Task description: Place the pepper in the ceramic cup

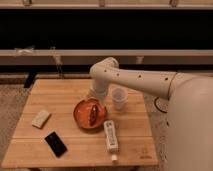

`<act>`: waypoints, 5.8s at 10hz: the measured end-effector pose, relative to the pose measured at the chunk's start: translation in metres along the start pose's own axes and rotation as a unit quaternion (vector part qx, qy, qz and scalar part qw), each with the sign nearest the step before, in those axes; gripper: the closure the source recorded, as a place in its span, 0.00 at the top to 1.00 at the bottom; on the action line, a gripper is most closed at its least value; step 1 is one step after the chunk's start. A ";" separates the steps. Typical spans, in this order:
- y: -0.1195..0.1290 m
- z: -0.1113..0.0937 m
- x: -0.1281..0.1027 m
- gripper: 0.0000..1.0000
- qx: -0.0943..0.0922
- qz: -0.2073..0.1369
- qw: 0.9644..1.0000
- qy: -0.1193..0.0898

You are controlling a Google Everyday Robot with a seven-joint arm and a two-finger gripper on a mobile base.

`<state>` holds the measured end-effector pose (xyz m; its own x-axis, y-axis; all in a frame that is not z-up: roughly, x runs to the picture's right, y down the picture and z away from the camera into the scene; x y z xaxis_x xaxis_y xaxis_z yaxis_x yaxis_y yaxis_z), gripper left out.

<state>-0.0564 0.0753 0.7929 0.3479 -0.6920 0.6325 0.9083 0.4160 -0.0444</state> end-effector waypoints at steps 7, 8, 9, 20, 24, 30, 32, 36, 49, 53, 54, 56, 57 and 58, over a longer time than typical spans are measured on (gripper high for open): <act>0.000 0.000 0.000 0.66 0.000 0.000 1.000 0.000; 0.000 0.000 0.000 0.66 0.000 0.000 1.000 0.000; 0.000 0.000 0.000 0.66 0.000 0.000 1.000 0.000; -0.002 0.067 0.000 0.66 -0.040 -0.042 0.998 -0.022; 0.003 0.091 0.002 0.66 -0.059 -0.056 0.996 -0.030; 0.006 0.110 0.010 0.64 -0.088 -0.076 0.993 -0.020; 0.008 0.111 0.014 0.45 -0.094 -0.077 0.993 -0.012; 0.005 0.104 0.017 0.06 -0.091 -0.083 0.992 -0.002; 0.002 -0.015 0.111 0.00 -0.068 -0.056 0.993 0.084; -0.001 -0.048 0.133 0.00 -0.062 -0.044 0.991 0.106; -0.001 -0.052 0.137 0.00 -0.062 -0.041 0.991 0.113; 0.011 -0.061 0.146 0.00 -0.070 -0.026 0.989 0.125; 0.019 -0.064 0.150 0.00 -0.073 -0.017 0.989 0.130; 0.034 -0.071 0.155 0.00 -0.076 -0.004 0.988 0.136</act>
<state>0.0446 -0.0595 0.8347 0.3713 -0.8368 0.4023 0.9285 0.3312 -0.1680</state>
